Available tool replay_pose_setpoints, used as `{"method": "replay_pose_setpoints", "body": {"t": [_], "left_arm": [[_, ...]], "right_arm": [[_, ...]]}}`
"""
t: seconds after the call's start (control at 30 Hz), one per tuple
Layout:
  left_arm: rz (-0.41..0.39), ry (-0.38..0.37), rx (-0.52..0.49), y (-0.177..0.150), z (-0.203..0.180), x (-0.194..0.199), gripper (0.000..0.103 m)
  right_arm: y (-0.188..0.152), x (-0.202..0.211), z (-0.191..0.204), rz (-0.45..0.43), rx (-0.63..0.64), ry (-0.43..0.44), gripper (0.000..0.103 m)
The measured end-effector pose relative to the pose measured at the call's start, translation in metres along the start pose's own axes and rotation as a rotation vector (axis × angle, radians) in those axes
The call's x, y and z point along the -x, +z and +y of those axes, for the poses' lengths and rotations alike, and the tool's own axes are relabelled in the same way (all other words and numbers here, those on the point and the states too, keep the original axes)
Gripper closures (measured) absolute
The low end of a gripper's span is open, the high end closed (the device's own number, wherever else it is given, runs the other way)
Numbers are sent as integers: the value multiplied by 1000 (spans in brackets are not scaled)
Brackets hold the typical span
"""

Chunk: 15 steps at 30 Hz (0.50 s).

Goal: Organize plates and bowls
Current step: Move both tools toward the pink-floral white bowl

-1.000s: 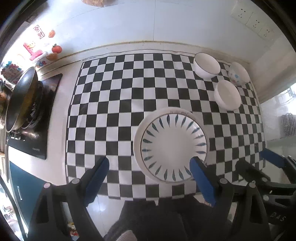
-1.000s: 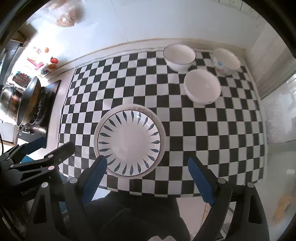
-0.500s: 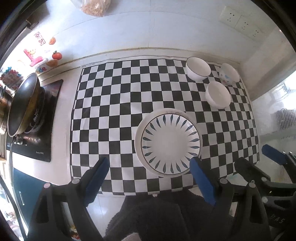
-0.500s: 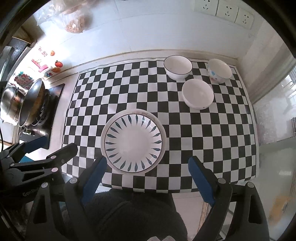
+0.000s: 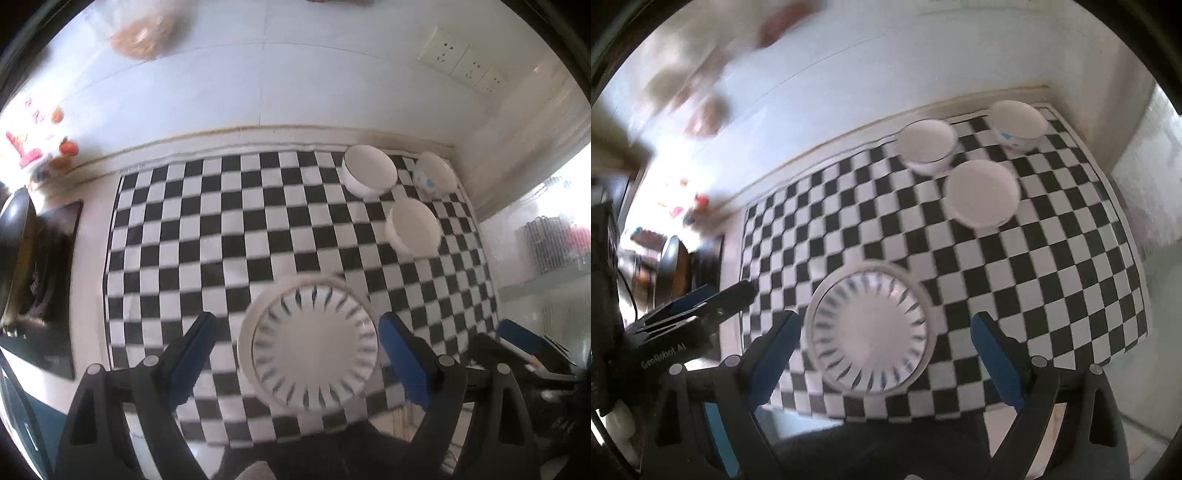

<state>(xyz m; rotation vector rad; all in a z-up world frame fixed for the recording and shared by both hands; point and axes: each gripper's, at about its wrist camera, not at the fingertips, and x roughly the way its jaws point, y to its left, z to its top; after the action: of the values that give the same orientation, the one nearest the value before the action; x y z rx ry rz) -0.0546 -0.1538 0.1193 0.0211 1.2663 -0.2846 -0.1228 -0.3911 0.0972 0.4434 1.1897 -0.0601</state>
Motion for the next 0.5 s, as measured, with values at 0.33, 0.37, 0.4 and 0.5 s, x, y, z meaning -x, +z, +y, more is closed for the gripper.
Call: {"method": "replay_pose_setpoints", "body": {"t": [0.33,0.37,0.4,0.5], "left_arm": [[170,-46,17,72,-71,-126,14],[206,-55,24,78,-80,-145,14],[236,-65,31,83,-87,-161,15],[306,-75,61,95,-105,-207,40]], "right_arm": [[97,-90,-129,56,-82,-64,8],[108,-106,-142,80,-87,-48,9],[115,-117,-152,99,-95,-46,10],[137,-152,-176,155,-109,1,16]]}}
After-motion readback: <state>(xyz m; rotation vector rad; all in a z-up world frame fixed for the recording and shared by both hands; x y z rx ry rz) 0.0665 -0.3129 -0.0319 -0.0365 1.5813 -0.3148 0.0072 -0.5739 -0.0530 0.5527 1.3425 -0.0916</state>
